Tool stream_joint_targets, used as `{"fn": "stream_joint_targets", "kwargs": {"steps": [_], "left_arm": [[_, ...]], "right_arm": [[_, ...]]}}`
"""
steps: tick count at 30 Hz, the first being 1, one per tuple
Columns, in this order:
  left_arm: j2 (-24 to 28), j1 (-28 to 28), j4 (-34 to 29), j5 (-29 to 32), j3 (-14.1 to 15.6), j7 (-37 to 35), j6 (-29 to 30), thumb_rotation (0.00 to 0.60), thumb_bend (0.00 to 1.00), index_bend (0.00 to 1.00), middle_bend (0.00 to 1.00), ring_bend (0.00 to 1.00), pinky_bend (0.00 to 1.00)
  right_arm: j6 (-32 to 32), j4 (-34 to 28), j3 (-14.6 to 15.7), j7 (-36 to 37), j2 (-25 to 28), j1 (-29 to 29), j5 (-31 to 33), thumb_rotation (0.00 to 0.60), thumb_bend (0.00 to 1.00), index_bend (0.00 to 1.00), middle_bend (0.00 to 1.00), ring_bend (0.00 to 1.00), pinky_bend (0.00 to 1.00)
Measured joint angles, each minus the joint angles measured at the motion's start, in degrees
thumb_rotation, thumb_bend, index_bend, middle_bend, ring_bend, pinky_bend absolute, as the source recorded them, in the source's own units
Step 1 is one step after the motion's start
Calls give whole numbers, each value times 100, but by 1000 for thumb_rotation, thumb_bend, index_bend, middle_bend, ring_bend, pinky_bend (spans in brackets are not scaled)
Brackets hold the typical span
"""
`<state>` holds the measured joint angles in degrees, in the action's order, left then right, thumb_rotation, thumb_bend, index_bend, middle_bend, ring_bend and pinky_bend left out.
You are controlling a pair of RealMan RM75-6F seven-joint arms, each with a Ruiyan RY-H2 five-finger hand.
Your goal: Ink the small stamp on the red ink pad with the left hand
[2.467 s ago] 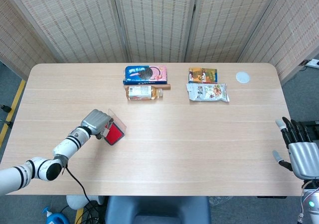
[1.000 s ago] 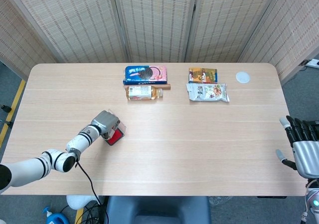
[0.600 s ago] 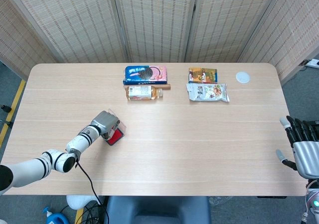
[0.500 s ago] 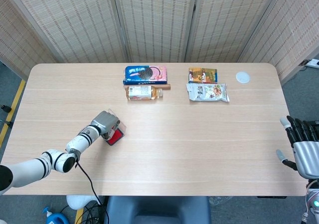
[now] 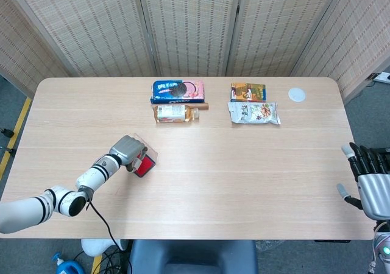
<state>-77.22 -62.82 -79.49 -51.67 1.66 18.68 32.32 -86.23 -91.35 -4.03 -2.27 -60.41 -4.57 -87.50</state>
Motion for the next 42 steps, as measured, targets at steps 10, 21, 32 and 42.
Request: {"fn": "stream_joint_targets", "kwargs": {"steps": [10,21,32,42], "left_arm": [[504,132,-915,409,145,488,696,600,410,721,1000,998,944],[795,559,-1141,126,203,330,1053,600,409,719,1000,985,936],[807,965,-799,-473,179,-240,1012,600,407,713,1000,977,934],[609,1301,-272,-1139,180,-787,930,600,406,712,1000,977,934]], "right_arm": [[-3,-12,49,-96,-39,3,-80,600,294,0,0,0,0],[66,-25,78,-212,-85,-24,-93,600,294,0,0,0,0],[167,-39,59,-327,-132,-66,6,600,294,0,0,0,0],[91,-56,35,-414,-169,-35,29,600,294,0,0,0,0]]}}
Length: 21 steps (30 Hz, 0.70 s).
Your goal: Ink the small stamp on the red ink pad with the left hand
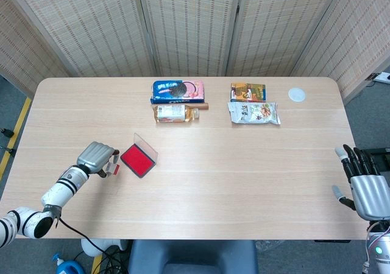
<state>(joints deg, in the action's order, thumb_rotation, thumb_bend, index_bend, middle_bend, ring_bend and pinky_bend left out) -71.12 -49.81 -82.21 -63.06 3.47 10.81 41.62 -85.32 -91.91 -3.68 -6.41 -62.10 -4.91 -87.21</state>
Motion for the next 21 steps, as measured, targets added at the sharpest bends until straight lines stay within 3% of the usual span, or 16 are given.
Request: {"fn": "stream_joint_targets", "kwargs": {"steps": [21], "left_arm": [[-744,280,1228,-841,-88,-746,-323,600,389,661,1000,977,934]], "right_arm": [[46,33,-19,53,22,-19,58,600,294,0,0,0,0]]}}
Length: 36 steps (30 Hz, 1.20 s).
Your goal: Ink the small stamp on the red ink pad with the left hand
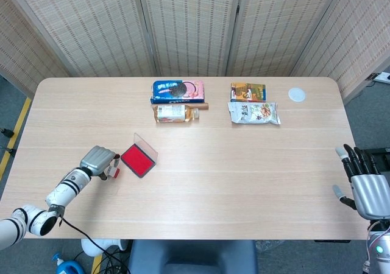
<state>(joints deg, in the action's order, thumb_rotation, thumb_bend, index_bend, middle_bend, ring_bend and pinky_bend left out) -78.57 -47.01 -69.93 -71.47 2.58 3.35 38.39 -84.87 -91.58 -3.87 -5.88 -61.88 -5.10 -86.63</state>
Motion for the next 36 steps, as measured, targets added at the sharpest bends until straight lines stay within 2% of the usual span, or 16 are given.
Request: {"fn": "stream_joint_targets", "kwargs": {"steps": [4,7,9,11,19,24,28,31,36], "left_arm": [[-46,33,94,-90,-22,-85,-21,600,369,658,1000,977,934],[-70,47,162,-136,-32,-85,-38,600,255,630,1000,977,933],[-85,58,188,-138,-44,-23,-26,600,148,581,1000,976,934],[-95,71,195,-121,-65,57,-14,600,92,518,1000,973,934],[-65,86,45,103,-129,503,-33,600,46,348,1000,963,931],[45,102,-255,253,-186,772,36,600,36,290,1000,950,923],[347,163,-782,244,-230,986,339,600,34,272,1000,931,909],[779,289,-1448,179,-267,1218,822,600,34,261,1000,905,898],[1766,759,-2838,-49,-319,1554,2120,600,32,154,981,774,828]], "right_arm": [[-5,-3,-2,-3,0,1,3,600,294,0,0,0,0],[-11,-7,1,-6,-1,4,-4,600,294,0,0,0,0],[-19,-9,3,-6,-1,6,-11,600,294,0,0,0,0],[-35,-10,5,-2,0,12,-20,600,294,0,0,0,0],[-143,-8,12,43,8,56,-81,600,294,0,0,0,0],[-174,-5,15,60,15,70,-103,600,294,0,0,0,0],[-206,-3,18,98,29,88,-117,600,294,0,0,0,0],[-245,-2,24,123,37,107,-142,600,294,0,0,0,0],[-295,-16,32,102,28,122,-199,600,294,0,0,0,0]]}}
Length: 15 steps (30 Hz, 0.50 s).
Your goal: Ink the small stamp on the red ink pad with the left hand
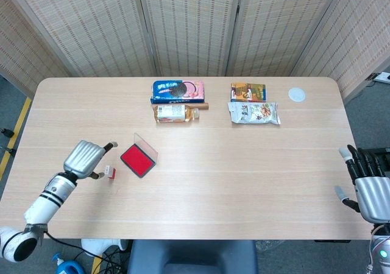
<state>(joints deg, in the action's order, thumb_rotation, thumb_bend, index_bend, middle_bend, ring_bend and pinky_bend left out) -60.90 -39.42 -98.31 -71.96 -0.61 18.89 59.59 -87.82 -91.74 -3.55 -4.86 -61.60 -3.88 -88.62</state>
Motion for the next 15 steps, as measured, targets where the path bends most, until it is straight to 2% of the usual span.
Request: {"fn": "stream_joint_targets", "kwargs": {"steps": [2,6,9,11,15], "left_arm": [[379,300,-397,-167,2,61,622,600,31,114,901,721,790],[918,1013,-809,-533,43,-28,1704,600,30,54,728,649,745],[1120,1585,-880,-759,112,-335,2289,600,30,5,629,522,696],[1156,1922,-821,-825,168,-586,2552,600,29,0,558,418,658],[1002,2404,-448,-827,209,-767,3037,600,28,0,230,97,515]], "right_arm": [[-1,-7,8,-32,-12,-2,-21,600,294,0,0,0,0],[36,-25,14,-65,-28,-19,-30,600,294,0,0,0,0],[76,-25,5,-59,-30,-33,3,600,294,0,0,0,0],[126,-23,-9,-49,-27,-49,58,600,294,0,0,0,0],[189,-8,-49,-33,-21,-71,168,600,294,0,0,0,0]]}}
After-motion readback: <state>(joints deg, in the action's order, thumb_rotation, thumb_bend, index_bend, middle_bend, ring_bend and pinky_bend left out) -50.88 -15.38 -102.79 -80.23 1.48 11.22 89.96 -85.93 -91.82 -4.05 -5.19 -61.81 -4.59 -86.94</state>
